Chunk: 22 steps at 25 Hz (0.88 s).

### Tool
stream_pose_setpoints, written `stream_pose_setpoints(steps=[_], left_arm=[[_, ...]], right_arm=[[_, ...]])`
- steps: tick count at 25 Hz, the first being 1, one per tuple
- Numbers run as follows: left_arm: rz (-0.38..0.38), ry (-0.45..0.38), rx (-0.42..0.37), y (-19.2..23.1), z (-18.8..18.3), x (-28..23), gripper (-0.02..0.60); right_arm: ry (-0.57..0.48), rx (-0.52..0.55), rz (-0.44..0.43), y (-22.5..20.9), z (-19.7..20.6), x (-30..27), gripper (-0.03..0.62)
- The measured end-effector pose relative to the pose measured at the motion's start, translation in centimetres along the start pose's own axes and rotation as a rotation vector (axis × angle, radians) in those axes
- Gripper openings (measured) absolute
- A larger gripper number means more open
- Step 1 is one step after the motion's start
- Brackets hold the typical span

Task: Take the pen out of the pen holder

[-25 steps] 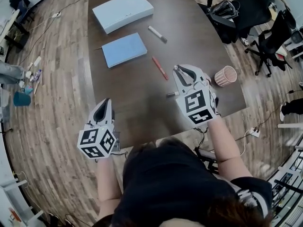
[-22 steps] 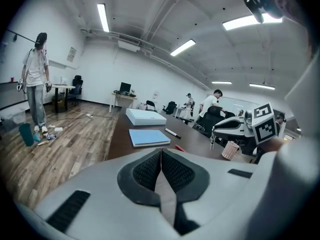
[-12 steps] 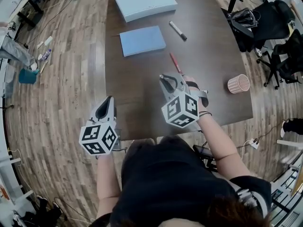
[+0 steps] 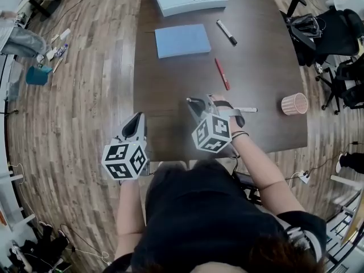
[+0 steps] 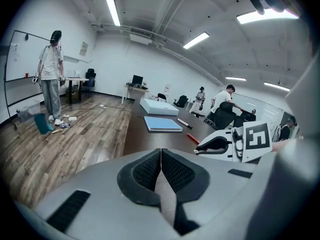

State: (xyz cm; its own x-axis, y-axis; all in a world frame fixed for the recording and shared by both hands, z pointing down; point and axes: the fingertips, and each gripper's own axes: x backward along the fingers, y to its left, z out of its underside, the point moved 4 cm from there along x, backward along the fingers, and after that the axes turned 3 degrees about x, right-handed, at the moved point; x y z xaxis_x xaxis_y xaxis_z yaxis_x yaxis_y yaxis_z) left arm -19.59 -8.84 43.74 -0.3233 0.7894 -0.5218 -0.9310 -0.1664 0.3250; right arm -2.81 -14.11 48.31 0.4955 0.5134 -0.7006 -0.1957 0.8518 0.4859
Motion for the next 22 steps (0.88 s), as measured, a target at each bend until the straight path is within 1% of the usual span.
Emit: stream_pose_setpoints(steps=[4,9,10,13,22], left_arm=[[0.015,0.018,0.003,-0.2,0.4,-0.4,0.029],[0.025,0.030,-0.001,-0.2,0.4,-0.8,0.029],[0.026,0.033,-0.002,-0.2,0.5,-0.8,0.029],[0.027,0.042,0.000,-0.3,0.7,-0.8,0.029],[0.025,0.051,0.004,0.1,1.5,-0.5,0.029]], right_arm=[[0.007,-0.022,-0.049,0.9,0.5,-1.4,0.071],[0.013,-0.020,-0.069,1.5,0.7,-2.6,0.067],[0.015,-0.019,-0.073,1.6,0.7,-2.8,0.047],[0.020,-0.018,-0.081,2.0,1.0,-3.0,0.048],[0.003,-0.106,-0.089,2.3,0.9,-3.2,0.060]])
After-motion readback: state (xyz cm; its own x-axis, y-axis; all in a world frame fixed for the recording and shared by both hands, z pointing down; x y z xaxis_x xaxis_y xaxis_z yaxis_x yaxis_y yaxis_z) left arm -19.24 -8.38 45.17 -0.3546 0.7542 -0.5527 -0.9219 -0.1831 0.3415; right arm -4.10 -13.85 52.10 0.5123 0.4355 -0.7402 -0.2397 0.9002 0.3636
